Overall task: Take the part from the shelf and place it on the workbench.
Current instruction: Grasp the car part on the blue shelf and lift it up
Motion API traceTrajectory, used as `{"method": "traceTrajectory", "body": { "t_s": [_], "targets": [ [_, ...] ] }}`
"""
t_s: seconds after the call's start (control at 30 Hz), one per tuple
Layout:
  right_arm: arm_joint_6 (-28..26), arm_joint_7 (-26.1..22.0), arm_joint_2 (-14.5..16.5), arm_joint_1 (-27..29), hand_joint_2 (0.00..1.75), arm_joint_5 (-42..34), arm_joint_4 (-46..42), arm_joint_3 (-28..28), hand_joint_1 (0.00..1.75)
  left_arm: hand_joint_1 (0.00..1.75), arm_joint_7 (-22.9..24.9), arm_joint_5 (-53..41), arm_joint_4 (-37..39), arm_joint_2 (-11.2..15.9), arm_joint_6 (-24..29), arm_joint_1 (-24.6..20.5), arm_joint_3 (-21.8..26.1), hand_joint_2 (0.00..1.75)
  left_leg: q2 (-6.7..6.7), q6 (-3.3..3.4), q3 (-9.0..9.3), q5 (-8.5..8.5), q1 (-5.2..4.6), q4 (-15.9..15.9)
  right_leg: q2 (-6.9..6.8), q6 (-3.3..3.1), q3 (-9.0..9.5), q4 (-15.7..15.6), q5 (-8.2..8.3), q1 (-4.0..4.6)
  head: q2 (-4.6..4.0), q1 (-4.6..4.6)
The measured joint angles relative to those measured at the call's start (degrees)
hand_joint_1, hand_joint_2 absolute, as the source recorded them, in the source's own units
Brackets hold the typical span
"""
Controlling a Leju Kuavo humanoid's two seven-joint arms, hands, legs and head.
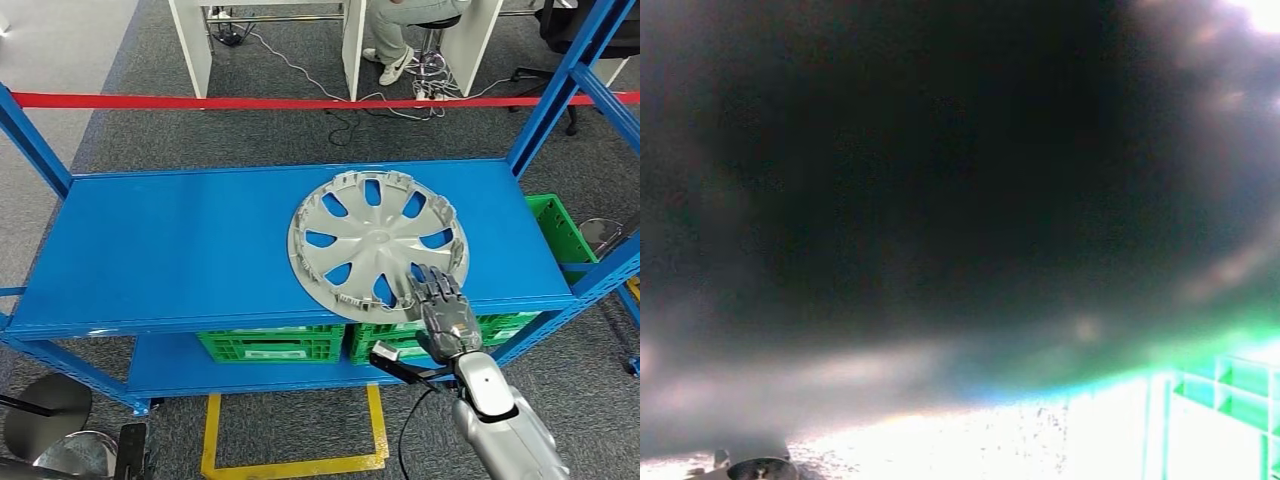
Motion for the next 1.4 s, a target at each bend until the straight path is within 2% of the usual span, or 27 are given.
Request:
{"method": "traceTrajectory", "body": {
  "t_s": [0.03,0.07,0.17,0.2,0.53,0.87,1.07,1.2,1.33,1.4],
  "targets": [
    [0.0,0.0,0.0,-0.2,1.75,0.0,0.3,0.0,0.0,0.0,0.0,0.0,0.0,0.0,0.0,0.0,0.0,0.0,0.0,0.0,0.0,0.0,0.0,0.0,0.0,0.0,0.0,0.0,0.0,0.0,0.01,0.0],
    [0.0,0.0,0.0,-0.4,1.75,0.0,0.5,0.0,0.09,0.0,0.0,0.0,0.0,0.0,0.0,0.0,0.0,0.0,0.0,0.0,0.0,0.0,0.0,0.0,0.01,0.0,0.0,0.0,0.0,0.0,0.0,0.0],
    [0.0,-0.1,0.0,-0.9,1.75,-0.3,1.3,0.0,1.37,0.0,0.0,0.0,0.0,0.0,0.0,0.0,0.0,0.0,0.0,0.0,0.0,0.0,0.0,0.0,0.01,0.0,0.0,0.0,0.0,0.0,0.0,-0.01],
    [0.0,-0.1,0.0,-1.1,1.75,-0.6,1.5,0.0,1.72,0.0,0.0,0.0,0.0,0.0,0.0,0.0,0.0,0.0,0.0,0.0,0.0,0.0,0.0,0.0,0.01,0.0,0.0,0.0,0.0,0.0,0.0,-0.01],
    [-2.2,-0.1,0.0,-0.2,1.75,0.6,0.4,0.0,1.75,0.0,-0.3,0.2,0.0,-0.1,0.1,0.1,0.1,0.0,-0.02,0.02,0.04,0.02,0.0,0.0,-0.03,0.0,0.05,0.0,0.0,0.0,0.0,-0.01],
    [-7.1,0.1,0.2,8.7,1.75,4.6,-12.7,0.1,1.75,0.0,-1.3,0.5,0.1,-0.1,0.4,0.6,1.0,0.0,-0.18,0.02,-0.13,0.02,0.0,0.0,-0.18,-0.04,-0.05,0.0,-0.05,0.0,0.01,-0.01],
    [-7.9,0.1,0.3,10.7,1.75,5.0,-17.4,0.1,1.75,0.0,-1.4,0.5,0.1,-0.1,0.4,0.7,1.6,0.0,-0.17,0.02,-0.14,0.02,0.0,0.0,-0.16,-0.04,-0.1,0.0,-0.05,0.0,0.0,-0.01],
    [-11.1,-0.4,0.8,12.9,1.75,5.7,-20.9,0.1,1.75,0.0,-1.8,0.6,0.1,-0.1,1.4,0.8,1.8,0.0,-0.18,0.02,-0.15,0.02,0.0,0.0,-0.19,-0.05,-0.09,0.0,-0.05,0.0,0.01,0.01],
    [-15.4,-1.1,2.7,16.8,1.75,7.1,-27.7,0.1,1.75,0.0,-2.6,0.9,0.1,-0.1,1.7,1.3,2.7,1.75,-0.17,0.0,-0.17,0.0,0.0,0.0,-0.16,-0.06,-0.14,0.0,-0.09,0.01,0.01,-0.01],
    [-16.0,-1.9,3.9,18.4,1.75,8.0,-31.8,0.1,1.75,0.0,-2.7,0.7,0.2,-0.1,2.0,1.6,3.2,1.75,-0.17,-0.01,-0.17,-0.02,0.0,0.0,-0.17,-0.09,-0.16,0.0,-0.14,0.01,0.01,-0.01]
  ]
}}
